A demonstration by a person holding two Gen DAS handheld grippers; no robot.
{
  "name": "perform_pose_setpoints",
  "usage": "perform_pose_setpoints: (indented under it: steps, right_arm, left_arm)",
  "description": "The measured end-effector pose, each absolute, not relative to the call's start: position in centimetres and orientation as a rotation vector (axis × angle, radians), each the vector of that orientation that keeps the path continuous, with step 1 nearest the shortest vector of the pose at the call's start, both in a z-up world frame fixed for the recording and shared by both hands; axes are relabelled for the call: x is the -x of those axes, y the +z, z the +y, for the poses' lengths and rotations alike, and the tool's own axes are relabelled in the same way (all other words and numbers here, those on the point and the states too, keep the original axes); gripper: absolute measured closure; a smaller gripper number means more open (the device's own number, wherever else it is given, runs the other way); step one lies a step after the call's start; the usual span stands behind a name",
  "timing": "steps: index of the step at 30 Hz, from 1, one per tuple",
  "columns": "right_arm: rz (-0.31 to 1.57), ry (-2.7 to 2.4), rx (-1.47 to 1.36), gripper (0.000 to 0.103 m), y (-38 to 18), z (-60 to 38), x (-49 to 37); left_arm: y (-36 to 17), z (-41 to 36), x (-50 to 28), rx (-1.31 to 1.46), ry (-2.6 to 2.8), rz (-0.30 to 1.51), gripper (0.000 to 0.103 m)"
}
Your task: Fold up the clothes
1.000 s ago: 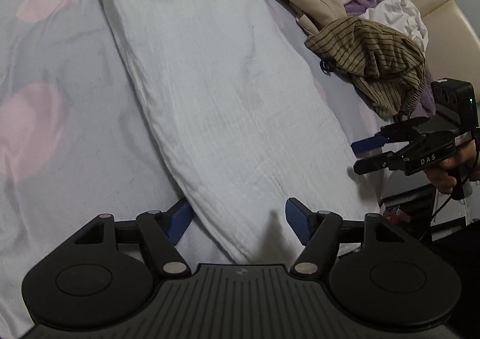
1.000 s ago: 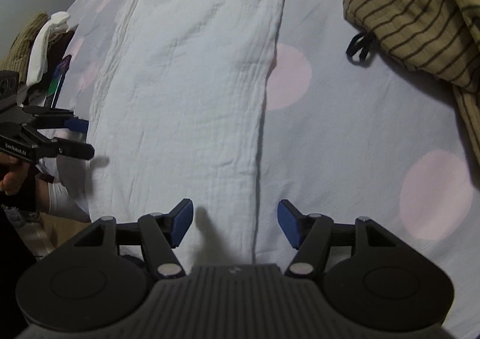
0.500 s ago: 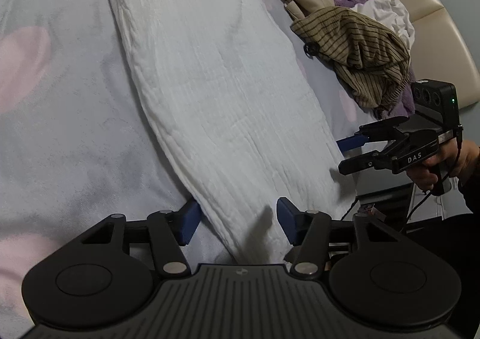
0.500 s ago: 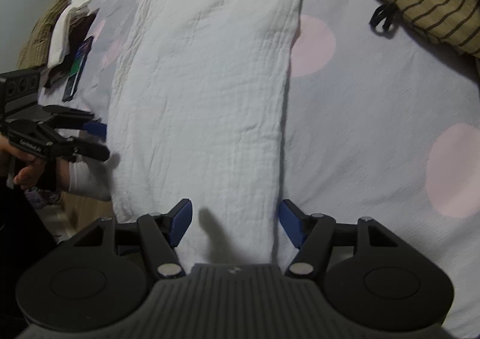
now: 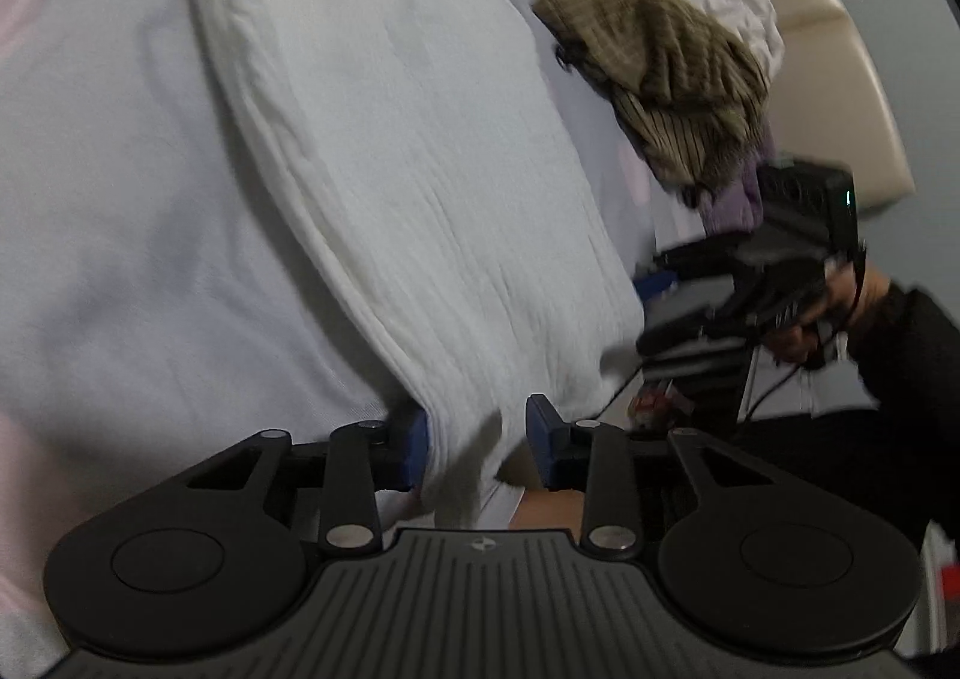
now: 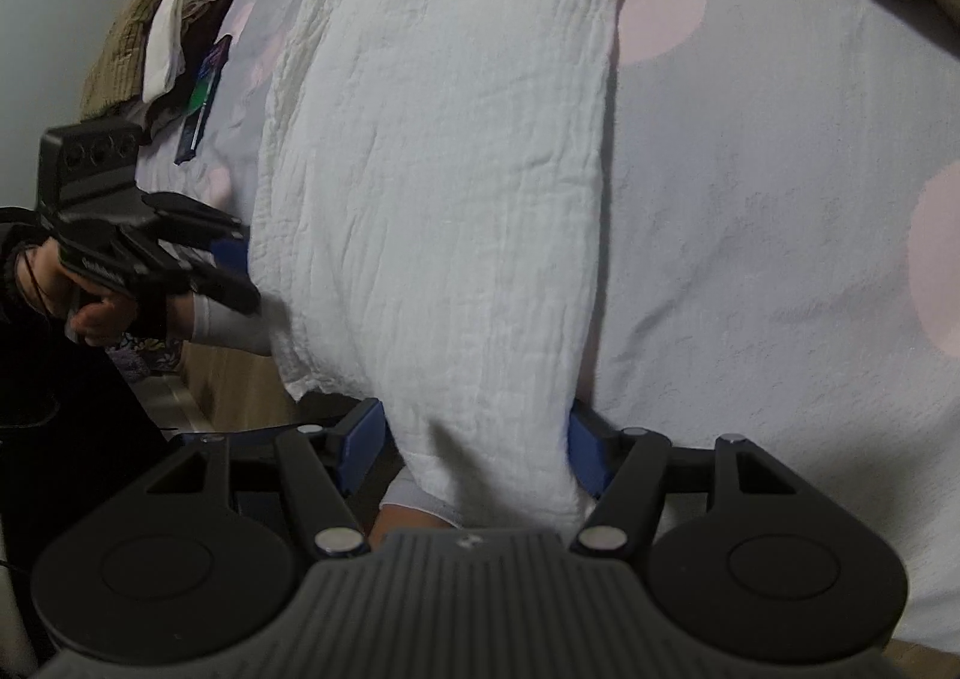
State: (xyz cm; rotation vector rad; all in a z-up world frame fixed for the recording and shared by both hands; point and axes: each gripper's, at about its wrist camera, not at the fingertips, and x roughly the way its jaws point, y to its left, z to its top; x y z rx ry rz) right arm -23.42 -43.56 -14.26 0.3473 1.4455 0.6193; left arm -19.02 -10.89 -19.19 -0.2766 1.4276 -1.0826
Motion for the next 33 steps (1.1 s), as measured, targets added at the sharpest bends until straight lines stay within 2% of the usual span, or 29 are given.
perform_pose_setpoints:
  steps: [4,6,7,8,9,10,11,18,25,33]
  right_arm:
    - [1.452,0.632,-0.363,0.035,-14.5,-43.5,23.7]
    - [1.462,0.642,-0.371,0.039,-14.7,-43.5,23.8]
    - [1.471,0.653,-0.369,0.048,-14.8,-43.4,23.9]
    - [1.478,0.669,-0.359,0.063,-14.8,-43.2,24.0]
    - [1.481,0.689,-0.341,0.070,-14.7,-42.9,24.1]
    - [1.480,0.710,-0.330,0.083,-14.6,-42.7,24.2]
    - [1.475,0.733,-0.335,0.091,-14.3,-42.6,24.3]
    - [1.382,0.802,-0.377,0.094,-11.8,-43.2,24.1]
    - [1.266,0.777,-0.460,0.094,-10.2,-44.9,23.6]
    - [1.077,0.680,-0.608,0.094,-7.7,-46.7,19.8]
  left_arm:
    - [-20.0,-10.7,19.1,0.293,-1.097,1.422,0.071]
    - [-20.2,-10.6,18.9,0.311,-1.102,1.427,0.071]
    - [-20.2,-10.7,18.9,0.307,-1.103,1.427,0.070]
    - [-20.0,-10.8,19.0,0.298,-1.105,1.426,0.070]
    - [-19.9,-11.1,19.1,0.272,-1.111,1.428,0.071]
    - [-19.7,-11.4,19.3,0.235,-1.119,1.430,0.086]
    - [-19.5,-11.7,19.5,0.197,-1.127,1.433,0.099]
    - [-17.9,-11.5,18.4,0.235,-1.197,1.421,0.100]
    - [-17.0,-9.6,15.9,0.527,-1.221,1.418,0.100]
    - [-15.9,-6.8,10.1,0.815,-1.124,1.305,0.099]
